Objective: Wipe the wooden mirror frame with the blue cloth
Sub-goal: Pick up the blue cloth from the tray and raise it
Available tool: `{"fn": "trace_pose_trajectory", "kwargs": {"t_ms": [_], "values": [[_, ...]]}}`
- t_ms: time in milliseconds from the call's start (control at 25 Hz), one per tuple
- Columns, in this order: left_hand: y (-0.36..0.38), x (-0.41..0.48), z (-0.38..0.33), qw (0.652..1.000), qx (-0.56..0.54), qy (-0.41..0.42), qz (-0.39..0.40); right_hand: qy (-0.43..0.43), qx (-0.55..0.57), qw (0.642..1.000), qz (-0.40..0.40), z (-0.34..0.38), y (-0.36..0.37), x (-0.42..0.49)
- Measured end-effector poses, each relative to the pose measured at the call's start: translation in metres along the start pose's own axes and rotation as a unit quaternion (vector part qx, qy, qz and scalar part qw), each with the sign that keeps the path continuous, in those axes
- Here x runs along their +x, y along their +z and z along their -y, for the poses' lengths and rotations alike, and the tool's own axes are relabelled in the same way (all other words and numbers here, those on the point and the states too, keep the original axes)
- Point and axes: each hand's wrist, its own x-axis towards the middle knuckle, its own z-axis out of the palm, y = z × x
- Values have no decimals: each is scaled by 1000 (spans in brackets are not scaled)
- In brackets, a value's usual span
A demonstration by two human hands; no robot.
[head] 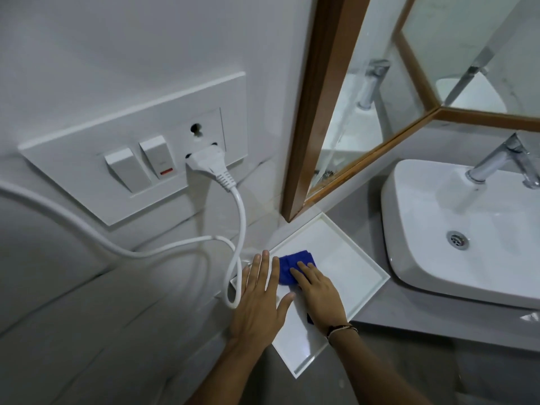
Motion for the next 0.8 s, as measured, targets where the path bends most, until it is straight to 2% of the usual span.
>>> {"fn": "trace_pose_trajectory", "kwargs": {"t_ms": [120,280,400,560,720,800], "values": [[-24,1,-9,1000,-3,0,13,37,25,996,-78,16,-31,-29],[-90,1,-38,995,-31,20,-89,57,52,973,-217,26,-101,-53],[-177,-3,-62,969,-33,71,-235,45,84,935,-343,35,-191,-61],[-318,18,-74,927,-24,83,-365,-12,120,866,-486,55,-328,-43],[-478,42,-82,889,9,66,-454,-80,119,809,-570,77,-469,-22],[-553,46,-86,852,21,52,-521,-112,101,774,-615,91,-537,-15]]}}
